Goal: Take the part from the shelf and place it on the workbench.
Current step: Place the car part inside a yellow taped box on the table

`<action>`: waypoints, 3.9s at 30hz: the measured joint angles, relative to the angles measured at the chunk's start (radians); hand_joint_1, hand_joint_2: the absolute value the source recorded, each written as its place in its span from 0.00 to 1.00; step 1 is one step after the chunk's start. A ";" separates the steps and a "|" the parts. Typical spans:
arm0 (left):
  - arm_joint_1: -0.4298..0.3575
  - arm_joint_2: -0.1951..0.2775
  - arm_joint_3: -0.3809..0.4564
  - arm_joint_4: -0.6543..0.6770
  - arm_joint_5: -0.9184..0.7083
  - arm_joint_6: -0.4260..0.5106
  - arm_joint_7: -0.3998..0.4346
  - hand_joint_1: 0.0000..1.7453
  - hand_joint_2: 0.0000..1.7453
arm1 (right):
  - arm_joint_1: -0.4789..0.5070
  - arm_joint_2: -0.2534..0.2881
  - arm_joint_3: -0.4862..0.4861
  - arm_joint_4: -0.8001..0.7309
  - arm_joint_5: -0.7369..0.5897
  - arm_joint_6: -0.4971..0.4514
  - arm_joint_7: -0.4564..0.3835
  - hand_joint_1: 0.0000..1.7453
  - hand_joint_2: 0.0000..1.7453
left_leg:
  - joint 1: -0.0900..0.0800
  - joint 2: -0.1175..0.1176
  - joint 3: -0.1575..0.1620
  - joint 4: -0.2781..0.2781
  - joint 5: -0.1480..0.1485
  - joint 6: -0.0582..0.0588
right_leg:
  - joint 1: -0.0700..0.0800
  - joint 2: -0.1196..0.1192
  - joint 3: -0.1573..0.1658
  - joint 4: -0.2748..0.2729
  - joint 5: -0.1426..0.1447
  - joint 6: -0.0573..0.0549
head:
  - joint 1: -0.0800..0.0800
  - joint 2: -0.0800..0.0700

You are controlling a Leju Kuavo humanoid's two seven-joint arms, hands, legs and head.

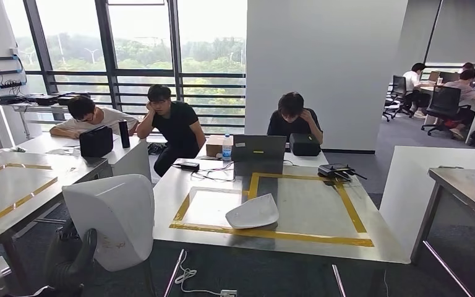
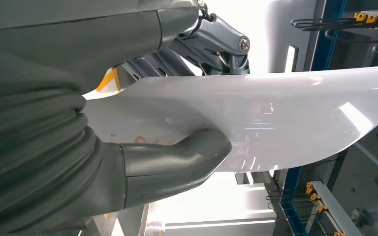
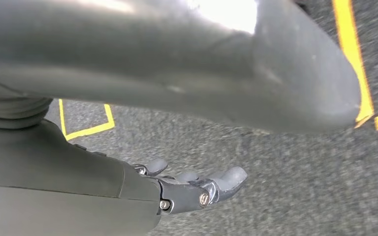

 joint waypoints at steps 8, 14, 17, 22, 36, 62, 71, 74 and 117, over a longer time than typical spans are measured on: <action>0.001 0.001 0.002 -0.016 0.000 0.001 0.005 1.00 1.00 | -0.002 0.002 0.000 0.000 0.000 -0.007 0.002 0.00 0.00 | 0.000 -0.003 -0.041 0.148 -0.037 -0.040 | 0.003 0.003 0.086 -0.117 0.094 -0.040 | -0.002 0.000; 0.000 0.000 0.002 -0.013 -0.001 0.004 0.013 1.00 1.00 | -0.001 0.004 -0.001 0.000 -0.001 -0.009 -0.002 0.00 0.00 | 0.012 0.004 -0.164 0.205 -0.096 -0.057 | -0.003 0.005 0.155 -0.117 0.033 -0.035 | -0.004 0.000; -0.001 0.000 0.003 -0.009 -0.003 0.004 0.015 1.00 1.00 | -0.002 0.007 -0.001 0.000 0.000 -0.009 -0.001 0.00 0.00 | 0.011 0.011 -0.124 0.038 0.057 -0.049 | -0.003 0.007 0.188 -0.115 -0.006 -0.020 | -0.005 0.000; -0.007 -0.002 0.004 -0.006 -0.006 0.004 0.013 1.00 1.00 | -0.006 0.009 -0.002 0.000 0.000 -0.010 0.000 0.00 0.00 | 0.013 0.008 -0.085 0.006 0.068 -0.011 | -0.001 0.004 0.180 -0.052 -0.010 0.006 | -0.002 0.000; -0.023 -0.007 0.004 0.017 -0.011 0.008 0.014 1.00 1.00 | -0.003 0.011 -0.002 0.000 0.005 -0.004 -0.004 0.00 0.00 | 0.004 -0.003 0.077 0.034 -0.067 -0.032 | 0.011 0.002 0.057 -0.108 0.105 -0.028 | 0.002 0.000; -0.077 -0.016 0.004 0.086 -0.021 0.022 0.014 1.00 1.00 | -0.008 0.008 -0.007 0.000 0.000 -0.004 0.014 0.00 0.00 | 0.004 0.006 0.005 0.011 -0.013 -0.003 | 0.013 0.001 0.074 -0.059 0.020 -0.012 | 0.001 0.000; -0.097 -0.018 0.003 0.108 -0.024 0.023 0.013 1.00 1.00 | -0.013 0.007 -0.008 0.000 -0.003 -0.009 0.016 0.00 0.00 | 0.010 0.004 -0.079 0.215 -0.105 -0.048 | 0.012 0.003 0.148 -0.116 0.039 -0.053 | -0.001 0.000; -0.095 -0.018 0.003 0.121 -0.024 0.023 0.013 1.00 1.00 | -0.009 0.008 -0.010 0.000 -0.007 -0.010 0.016 0.00 0.00 | 0.014 0.005 -0.152 0.252 -0.097 -0.054 | 0.009 0.006 0.169 -0.116 0.016 -0.049 | -0.001 0.000; -0.328 -0.328 -0.487 0.687 -0.932 0.494 -0.015 1.00 1.00 | -0.014 0.008 -0.033 0.000 0.031 -0.021 0.016 0.00 0.00 | 0.006 0.000 -0.089 0.011 0.070 -0.009 | 0.007 0.005 0.232 -0.149 -0.028 -0.002 | 0.003 0.000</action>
